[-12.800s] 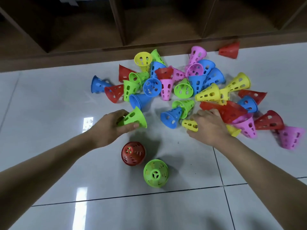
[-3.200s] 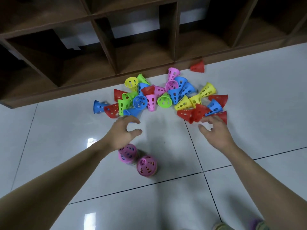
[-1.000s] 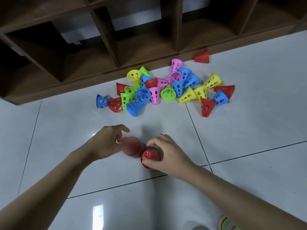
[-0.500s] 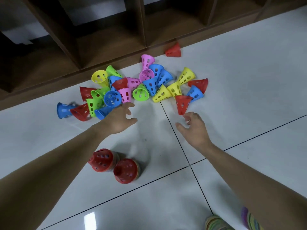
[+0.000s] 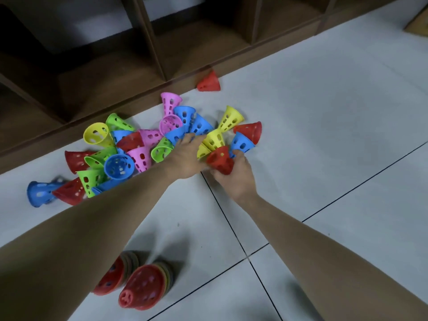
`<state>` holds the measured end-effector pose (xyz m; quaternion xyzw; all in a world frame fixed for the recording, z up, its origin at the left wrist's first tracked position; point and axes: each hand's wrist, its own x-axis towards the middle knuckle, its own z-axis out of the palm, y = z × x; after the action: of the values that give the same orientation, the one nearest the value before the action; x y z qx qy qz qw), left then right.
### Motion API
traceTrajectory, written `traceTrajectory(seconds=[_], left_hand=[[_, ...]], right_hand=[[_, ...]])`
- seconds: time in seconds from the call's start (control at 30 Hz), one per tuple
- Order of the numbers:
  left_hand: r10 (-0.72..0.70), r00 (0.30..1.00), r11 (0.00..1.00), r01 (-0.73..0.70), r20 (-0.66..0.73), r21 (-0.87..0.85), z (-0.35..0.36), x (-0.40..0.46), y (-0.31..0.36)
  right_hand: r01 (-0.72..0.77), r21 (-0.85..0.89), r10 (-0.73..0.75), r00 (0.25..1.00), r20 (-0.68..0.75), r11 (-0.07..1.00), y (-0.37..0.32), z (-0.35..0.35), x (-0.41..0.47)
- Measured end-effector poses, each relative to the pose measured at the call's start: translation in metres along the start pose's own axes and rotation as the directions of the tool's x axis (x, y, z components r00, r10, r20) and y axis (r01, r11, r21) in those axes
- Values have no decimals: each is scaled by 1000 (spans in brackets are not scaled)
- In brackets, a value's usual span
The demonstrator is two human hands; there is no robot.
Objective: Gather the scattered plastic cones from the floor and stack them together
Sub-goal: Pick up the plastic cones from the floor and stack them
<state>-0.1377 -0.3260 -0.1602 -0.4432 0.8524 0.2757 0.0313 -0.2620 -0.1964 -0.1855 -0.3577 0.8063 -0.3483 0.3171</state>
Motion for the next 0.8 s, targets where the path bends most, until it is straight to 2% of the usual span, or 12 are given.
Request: traceTrajectory(seconds=[0.1,0.2,0.37,0.5,0.6,0.67,0.8], left_hand=[[-25,1000,1000,25,9,-10,10,9,-7],[-59,997,996,62,57,-59,23,-3,-16],[-80,996,970,86,37,-227,38,-31,-23],[-118,992,972,123,40,-200,42,-56,-23],[-192,978,958,204,80,-203,39,-90,-28],[-246,966,926,259,81,-276,34,-121,-32],[-269,963,911,253,-3,-325,2,-185,-41]], right_hand=[[33,-104,-28,999,46,994,-3,0,5],[37,-114,-26,996,91,993,6,-2,7],[9,41,-14,991,132,999,26,-16,0],[-31,191,16,997,82,981,32,-30,-5],[-25,272,10,998,58,962,27,-35,-10],[-34,326,7,997,82,945,18,-35,-20],[-35,366,-41,979,199,930,-11,-25,-53]])
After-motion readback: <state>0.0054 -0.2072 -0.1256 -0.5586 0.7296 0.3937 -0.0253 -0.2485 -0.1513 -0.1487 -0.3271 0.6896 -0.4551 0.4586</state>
